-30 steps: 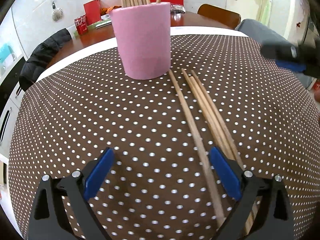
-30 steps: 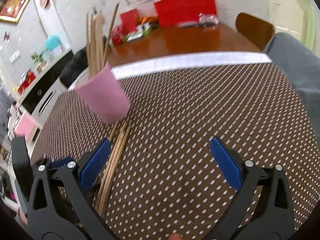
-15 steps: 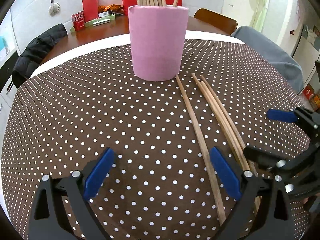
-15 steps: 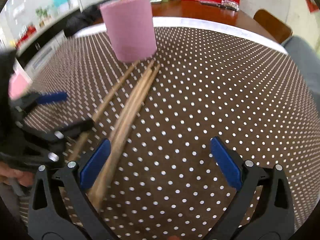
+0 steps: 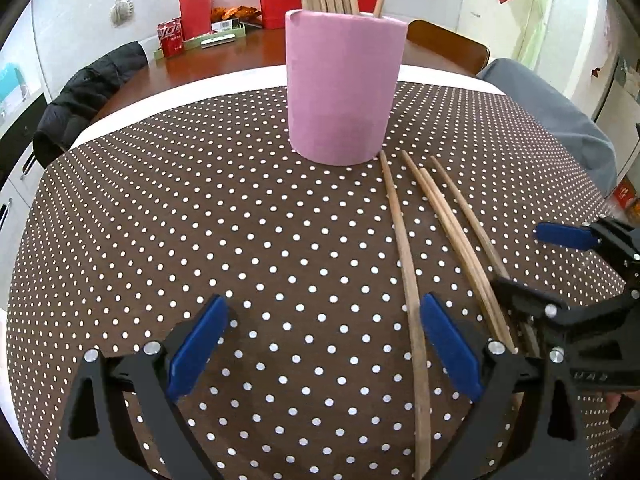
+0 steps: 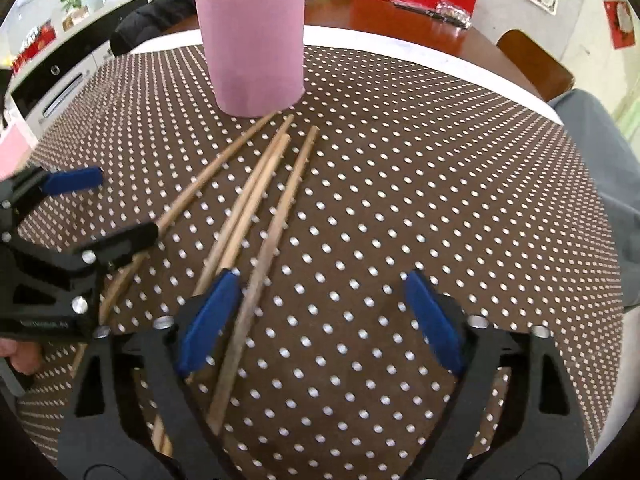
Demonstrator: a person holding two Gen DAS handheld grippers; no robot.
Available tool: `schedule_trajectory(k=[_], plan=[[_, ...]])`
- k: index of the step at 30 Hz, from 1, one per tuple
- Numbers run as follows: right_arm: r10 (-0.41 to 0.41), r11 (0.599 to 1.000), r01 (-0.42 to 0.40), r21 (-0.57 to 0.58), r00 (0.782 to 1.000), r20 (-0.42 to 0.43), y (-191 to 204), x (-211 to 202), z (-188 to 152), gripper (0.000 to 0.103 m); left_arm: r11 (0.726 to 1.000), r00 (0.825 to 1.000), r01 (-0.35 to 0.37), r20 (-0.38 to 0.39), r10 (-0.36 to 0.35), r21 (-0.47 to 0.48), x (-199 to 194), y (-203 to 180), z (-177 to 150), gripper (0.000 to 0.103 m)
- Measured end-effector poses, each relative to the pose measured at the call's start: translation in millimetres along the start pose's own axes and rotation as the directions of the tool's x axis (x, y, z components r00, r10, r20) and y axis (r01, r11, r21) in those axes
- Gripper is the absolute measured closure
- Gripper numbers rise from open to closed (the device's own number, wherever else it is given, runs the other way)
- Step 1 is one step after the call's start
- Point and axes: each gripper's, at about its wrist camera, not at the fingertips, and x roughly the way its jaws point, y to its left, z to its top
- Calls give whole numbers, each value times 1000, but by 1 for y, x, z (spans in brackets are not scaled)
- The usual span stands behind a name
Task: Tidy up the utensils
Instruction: 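Close the left gripper on one chopstick while the right gripper grasps another, then lift both chopsticks and carry them above the pink cup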
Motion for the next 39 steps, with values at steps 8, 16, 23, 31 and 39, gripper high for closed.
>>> schedule_trajectory(k=[8, 16, 23, 31, 39], plan=[[61, 998, -61, 14, 998, -11, -10, -3, 11, 67, 991, 998, -32, -58, 40, 131, 16, -19, 25, 7], [88, 996, -88, -13, 996, 8, -8, -2, 11, 94, 980, 992, 61, -117, -39, 190, 18, -28, 48, 84], [164, 986, -165, 17, 986, 39, -16, -9, -6, 96, 984, 990, 109, -102, -95, 143, 9, -25, 37, 97], [238, 968, -247, 51, 961, 143, -27, -38, -17, 96, 975, 975, 216, 34, -218, 41, -33, -11, 5, 97], [330, 926, -375, 44, 861, 388, -34, -86, 0, 96, 965, 896, 260, 373, -242, 1, -99, 5, 25, 97]])
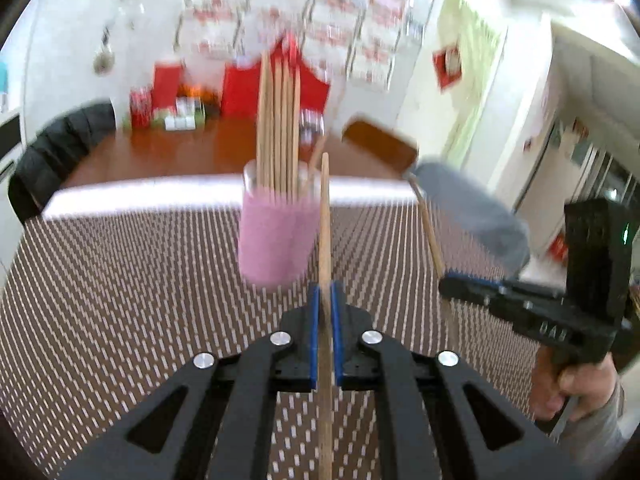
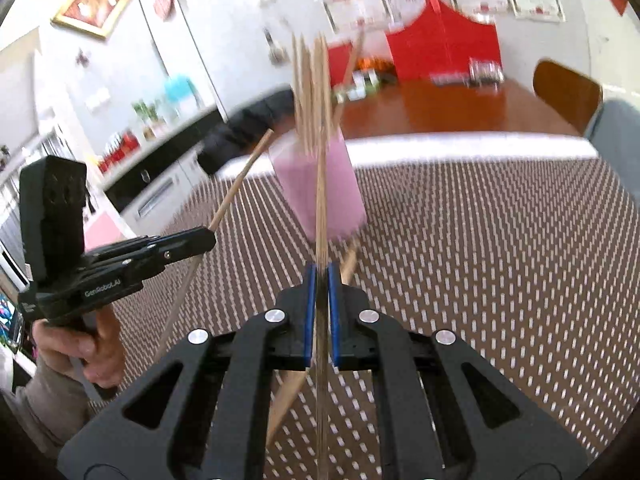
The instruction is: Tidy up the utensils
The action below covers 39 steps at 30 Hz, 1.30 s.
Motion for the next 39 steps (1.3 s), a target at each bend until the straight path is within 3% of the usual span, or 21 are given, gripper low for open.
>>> schedule_trajectory(k=[3, 6, 11, 17, 23, 28, 31, 33, 34, 35, 38, 39], plan=[[17, 1000, -15, -20, 995, 98, 10, -8, 25, 96, 1000, 995, 5, 103, -5, 4, -8, -8, 23, 97], [26, 999, -20, -38, 985, 169, 17, -11, 54, 96, 1000, 976, 6, 219, -9, 14, -14, -6, 53, 97], [30, 996, -10, -84, 968, 248, 28, -4, 107, 96, 999, 913, 11, 406, -24, 35, -18, -4, 102, 97], [40, 993, -6, -116, 955, 294, 39, 7, 158, 96, 999, 852, -3, 522, -24, 50, -6, -3, 146, 97], [38, 993, 0, -116, 947, 320, 34, 13, 186, 96, 997, 819, -24, 573, -22, 73, 19, -1, 163, 97], [25, 993, 7, -120, 963, 268, 28, 33, 186, 96, 999, 837, 0, 546, -23, 42, 52, 11, 154, 97], [-9, 992, 31, -122, 983, 182, 19, 45, 160, 95, 1000, 852, 19, 523, -26, 19, 58, 18, 142, 97], [-30, 995, 43, -90, 989, 142, 5, 48, 141, 82, 1000, 851, 16, 525, -28, 27, 53, 20, 133, 97], [-32, 998, 38, -48, 992, 122, -9, 48, 131, 50, 999, 849, 15, 527, -28, 28, 48, 21, 129, 97], [-38, 999, 40, -14, 993, 111, -19, 48, 124, 29, 1000, 850, 12, 526, -24, 26, 44, 22, 125, 97], [-92, 994, 89, 59, 994, 53, -49, 52, 97, 29, 999, 856, 7, 516, -24, 35, 35, 22, 117, 97], [-118, 990, 118, 83, 993, -2, -58, 61, 90, 29, 999, 857, -6, 515, -16, 42, 33, 21, 114, 97]])
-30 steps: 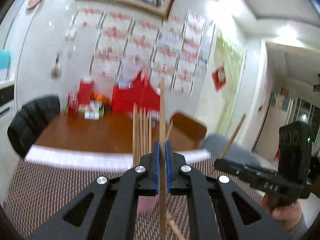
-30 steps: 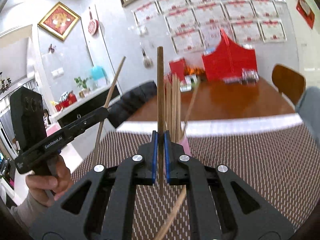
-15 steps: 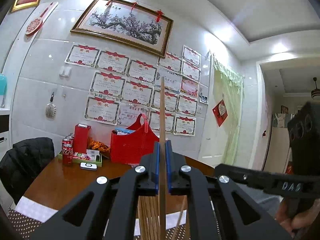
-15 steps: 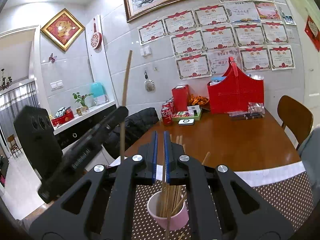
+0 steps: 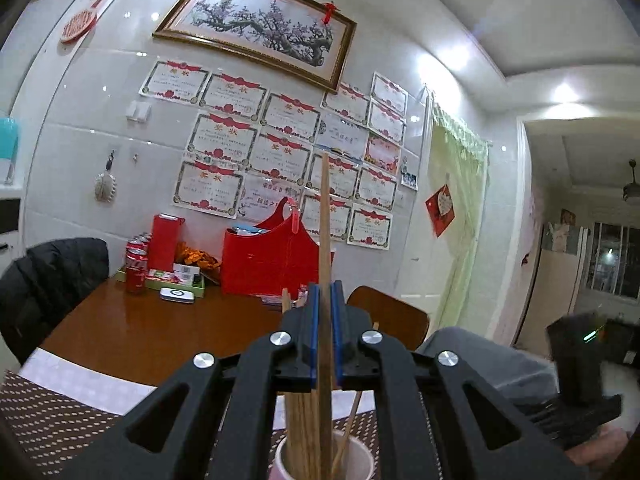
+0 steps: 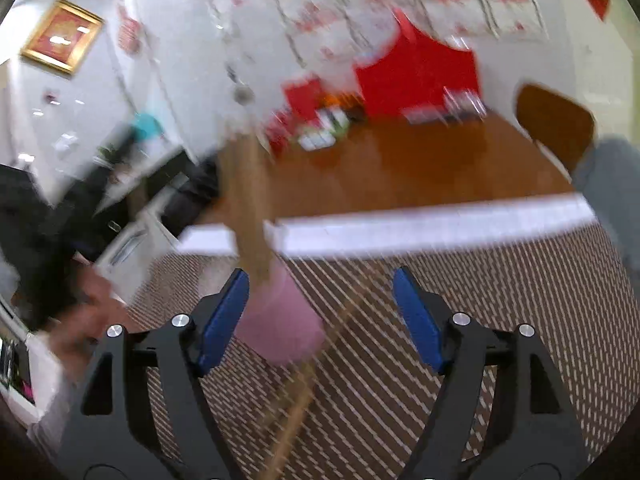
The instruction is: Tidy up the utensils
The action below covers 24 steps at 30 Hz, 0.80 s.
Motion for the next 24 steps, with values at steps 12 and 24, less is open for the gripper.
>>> schedule_trajectory(k=[12, 24], plan=[[-108, 994, 110, -12, 942, -317, 5, 95, -33, 68, 998, 995, -64, -71, 64, 2, -39, 5, -14, 97], [-184, 974, 115, -194, 903, -389, 40, 126, -49, 75, 998, 993, -64, -94, 65, 7, -49, 14, -17, 97]])
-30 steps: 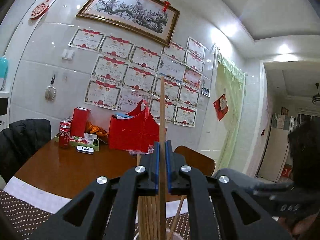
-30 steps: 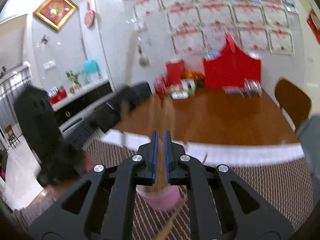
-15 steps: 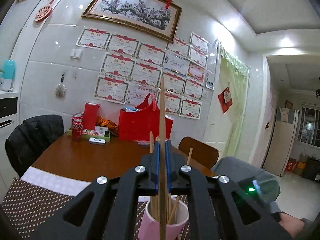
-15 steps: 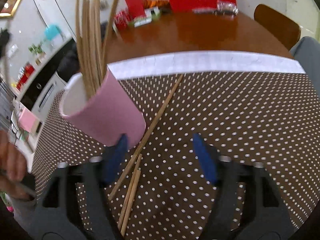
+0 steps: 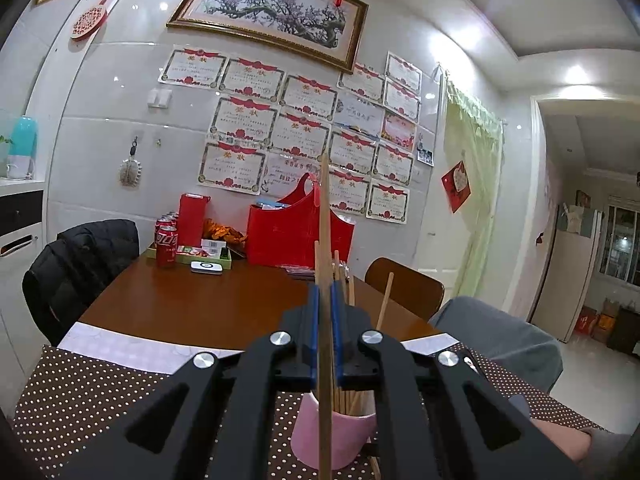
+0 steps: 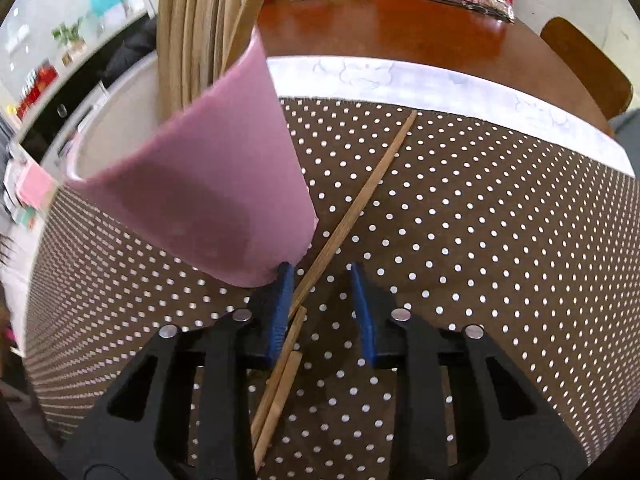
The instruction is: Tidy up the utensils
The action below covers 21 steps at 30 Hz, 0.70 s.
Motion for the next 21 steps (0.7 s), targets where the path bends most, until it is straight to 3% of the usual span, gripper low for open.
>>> schedule_trajectory(k=[2, 5, 10, 14, 21], plan=[[-40, 998, 40, -39, 999, -6, 6, 3, -1, 84, 1000, 1000, 1, -9, -1, 5, 1, -1, -1, 97], [-76, 994, 75, -85, 997, -10, 16, 4, -2, 86, 1000, 1000, 0, -19, 0, 2, 2, 0, -3, 97], [-30, 999, 30, 33, 1000, -7, 4, 6, 7, 87, 1000, 1000, 0, -26, 0, -3, 4, 0, -4, 97], [-59, 998, 59, 14, 998, -1, 6, 9, 20, 89, 1000, 999, -1, -33, 1, -2, 5, 0, -5, 97], [36, 993, -43, 106, 997, 66, -21, -3, 7, 97, 1000, 999, -5, -40, 5, -15, 6, 4, -6, 97]])
